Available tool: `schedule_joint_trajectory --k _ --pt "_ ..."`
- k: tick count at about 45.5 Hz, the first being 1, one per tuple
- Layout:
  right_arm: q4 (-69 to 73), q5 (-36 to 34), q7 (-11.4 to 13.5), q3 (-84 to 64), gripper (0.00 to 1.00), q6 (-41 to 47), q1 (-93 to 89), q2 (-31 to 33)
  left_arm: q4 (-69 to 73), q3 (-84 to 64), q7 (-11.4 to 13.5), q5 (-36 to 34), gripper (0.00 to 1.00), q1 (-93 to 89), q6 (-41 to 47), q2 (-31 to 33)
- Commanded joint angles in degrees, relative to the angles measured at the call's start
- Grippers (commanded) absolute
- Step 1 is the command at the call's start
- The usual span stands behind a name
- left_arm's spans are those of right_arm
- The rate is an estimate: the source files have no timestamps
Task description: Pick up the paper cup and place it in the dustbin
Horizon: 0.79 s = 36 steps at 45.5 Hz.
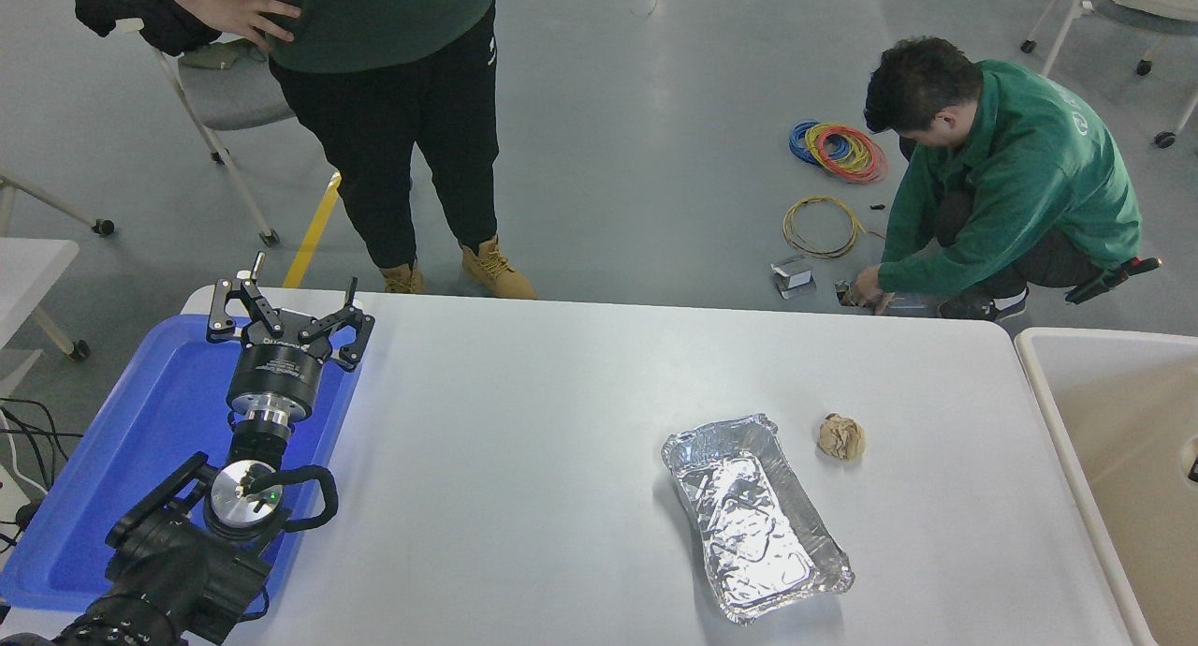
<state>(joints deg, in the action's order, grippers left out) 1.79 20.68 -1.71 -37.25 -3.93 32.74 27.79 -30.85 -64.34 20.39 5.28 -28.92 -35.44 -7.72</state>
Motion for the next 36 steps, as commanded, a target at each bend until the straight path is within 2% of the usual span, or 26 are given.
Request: schedule_joint_trajectory --k 1,4,5,10,17,18,36 --pt "0.0 -0.4 0.0 0.3 0.00 -0.3 -0.8 -0.8 0.0 0.0 0.0 0.0 1.00 0.0 0.0 0.0" --pt "0.0 -0.6 0.0 0.4 0.00 -0.3 -0.9 -0.8 0.0 0.0 0.0 0.0 1.00 0.0 0.0 0.1" --pt "0.0 -0.6 0.0 0.4 0.04 -0.4 -0.9 -0.8 0.0 0.0 0.0 0.0 1.00 0.0 0.0 0.0" --pt "0.0 -0.7 0.0 0.4 0.41 -0.4 -1.0 -0.7 0.0 0.0 0.0 0.0 1.00 0.0 0.0 0.0" --pt "0.1 -0.7 0.0 0.4 0.82 -0.6 -0.9 -0.7 0.0 0.0 0.0 0.0 1.00 0.0 0.0 0.0" --pt "0.1 -0.6 -0.1 0.4 0.97 -1.2 -0.7 -0.7 0.0 0.0 0.0 0.0 1.00 0.0 0.0 0.0" --pt "1.3 -0.6 -0.1 0.3 1.00 -0.9 4.5 -0.5 0.0 0.0 0.0 0.0 1.00 0.0 0.0 0.0"
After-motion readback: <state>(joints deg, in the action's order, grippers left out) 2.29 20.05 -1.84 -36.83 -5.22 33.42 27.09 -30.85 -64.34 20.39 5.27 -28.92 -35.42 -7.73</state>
